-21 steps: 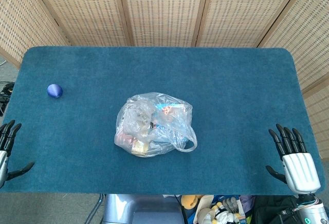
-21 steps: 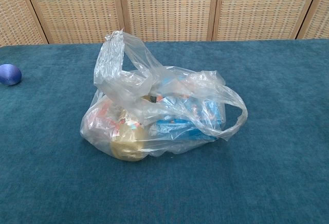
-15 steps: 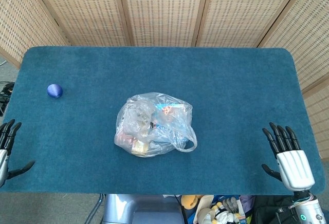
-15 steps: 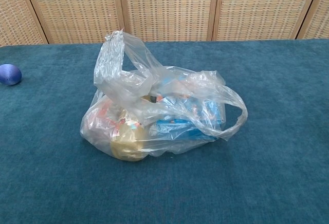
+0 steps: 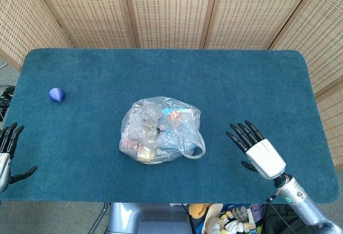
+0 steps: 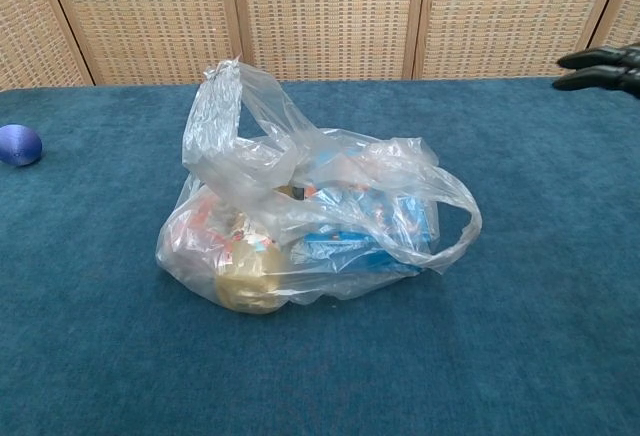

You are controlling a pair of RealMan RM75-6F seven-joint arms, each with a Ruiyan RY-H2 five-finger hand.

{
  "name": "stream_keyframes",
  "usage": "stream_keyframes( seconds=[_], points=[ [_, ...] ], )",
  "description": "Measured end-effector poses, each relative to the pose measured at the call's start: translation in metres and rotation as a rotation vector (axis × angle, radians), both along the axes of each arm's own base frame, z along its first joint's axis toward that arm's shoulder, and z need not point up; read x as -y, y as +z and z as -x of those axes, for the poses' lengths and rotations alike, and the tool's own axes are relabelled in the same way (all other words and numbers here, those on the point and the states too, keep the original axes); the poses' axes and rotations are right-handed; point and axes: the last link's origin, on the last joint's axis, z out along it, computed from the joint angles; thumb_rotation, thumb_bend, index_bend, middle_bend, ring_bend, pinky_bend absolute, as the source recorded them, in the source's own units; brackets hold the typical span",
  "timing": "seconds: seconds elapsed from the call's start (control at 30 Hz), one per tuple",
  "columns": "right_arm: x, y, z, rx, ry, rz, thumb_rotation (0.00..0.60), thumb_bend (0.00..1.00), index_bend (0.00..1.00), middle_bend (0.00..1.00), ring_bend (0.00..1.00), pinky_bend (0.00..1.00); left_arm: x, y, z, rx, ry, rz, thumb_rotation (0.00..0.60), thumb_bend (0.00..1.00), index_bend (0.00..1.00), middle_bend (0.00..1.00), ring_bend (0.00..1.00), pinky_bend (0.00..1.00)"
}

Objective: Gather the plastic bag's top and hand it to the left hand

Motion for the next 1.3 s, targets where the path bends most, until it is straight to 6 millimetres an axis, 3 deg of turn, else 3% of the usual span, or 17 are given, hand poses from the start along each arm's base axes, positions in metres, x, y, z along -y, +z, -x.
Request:
stream_keyframes(
  seconds=[0.23,0.67,1.03,1.3],
  points=[
    [0.025,-0.035,-0.015,-0.062,0.089,-0.055,0.6,0.0,0.0,0.0,0.0,0.0,-0.004,0.0,0.003,0.003,0.018,0.004,0.6,0.13,0.0,0.0,0.0,0.0],
    [0.046,-0.086,-0.042,-0.004,0.182,-0.077,0.6,0.0,0.0,0.0,0.0,0.0,-0.011,0.0,0.005,0.016,0.038,0.015,0.6,0.13,0.0,0.0,0.0,0.0],
    [0.056,-0.103,-0.05,0.085,0.169,-0.068,0.6,0.0,0.0,0.0,0.0,0.0,-0.014,0.001,0.007,0.023,0.05,0.014,0.6,0.13,0.0,0.0,0.0,0.0],
    [0.062,-0.117,-0.07,0.182,0.178,-0.055,0.6,0.0,0.0,0.0,0.0,0.0,-0.015,0.001,0.008,0.026,0.055,0.015,0.6,0.13,0.0,0.0,0.0,0.0]
  ],
)
